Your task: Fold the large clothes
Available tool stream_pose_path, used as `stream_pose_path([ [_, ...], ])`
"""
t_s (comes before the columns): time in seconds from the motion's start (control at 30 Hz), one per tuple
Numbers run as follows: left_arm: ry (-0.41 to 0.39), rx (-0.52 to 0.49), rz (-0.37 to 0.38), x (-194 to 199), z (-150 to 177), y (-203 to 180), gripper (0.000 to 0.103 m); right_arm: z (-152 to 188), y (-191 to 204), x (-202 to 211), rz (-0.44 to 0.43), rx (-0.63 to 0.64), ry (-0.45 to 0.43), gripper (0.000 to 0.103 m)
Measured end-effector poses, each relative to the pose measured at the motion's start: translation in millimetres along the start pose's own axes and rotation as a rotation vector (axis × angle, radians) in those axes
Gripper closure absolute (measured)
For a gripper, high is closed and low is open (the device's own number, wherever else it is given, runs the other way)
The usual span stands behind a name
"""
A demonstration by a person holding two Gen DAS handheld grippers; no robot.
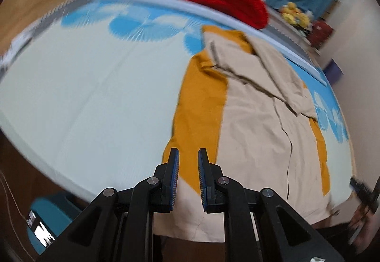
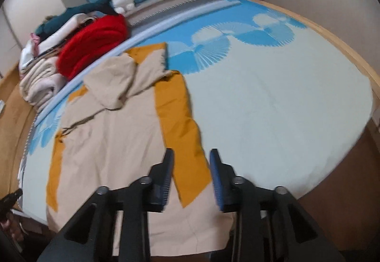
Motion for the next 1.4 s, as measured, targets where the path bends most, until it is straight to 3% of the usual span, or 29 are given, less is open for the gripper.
stream_pose_path([
  [0.27,0.197,0.150,-0.042,-37,22,36,0.084,15,-6,-16,0.000,0.005,0.088,0.052],
  [0.4,0.268,0.087,-0.078,-57,35,33,0.077,29,-17,-41,0.034,-0.037,0.193,0.050],
  [0.47,0.293,0.059,-0.087,-65,41,31,0.068,36,-20,-53,0.046,-0.044,0.247,0.049],
  [0.57,0.307,0.045,-0.090,-71,43,32,0.062,49,-19,-70,0.080,-0.022,0.323,0.049],
  [0.77,0.341,0.028,-0.104,-82,50,32,0.061,66,-20,-87,0.149,0.015,0.395,0.049],
  [0.93,0.364,-0.011,-0.118,-90,57,29,0.061,71,-20,-90,0.154,0.033,0.411,0.050],
  [0.97,0.367,-0.023,-0.122,-91,58,28,0.061,72,-18,-90,0.154,0.046,0.411,0.053],
  [1.03,0.368,-0.052,-0.132,-92,61,26,0.062,74,-15,-90,0.140,0.061,0.416,0.070],
  [1.1,0.370,-0.086,-0.131,-90,63,22,0.067,74,-13,-89,0.131,0.074,0.417,0.094],
  [1.13,0.377,-0.101,-0.125,-89,64,21,0.085,73,-12,-87,0.117,0.070,0.412,0.096],
  [1.17,0.390,-0.121,-0.113,-87,66,18,0.095,72,-11,-85,0.111,0.070,0.405,0.098],
  [1.33,0.405,-0.148,-0.057,-61,72,7,0.097,56,-19,-61,0.114,0.021,0.346,0.101],
  [1.4,0.435,-0.175,-0.069,-62,80,6,0.093,55,-22,-58,0.152,0.022,0.348,0.101],
])
Point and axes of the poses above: each gripper's, at about its wrist camera, not at the fingertips, and x roughly against the way its jaws point, y to its left, z to its underside, the point moved 1 cm from there along -x, roughly the way its jaws point, and after that the axes turned 14 degrees about -y, right-handed, at the moved point
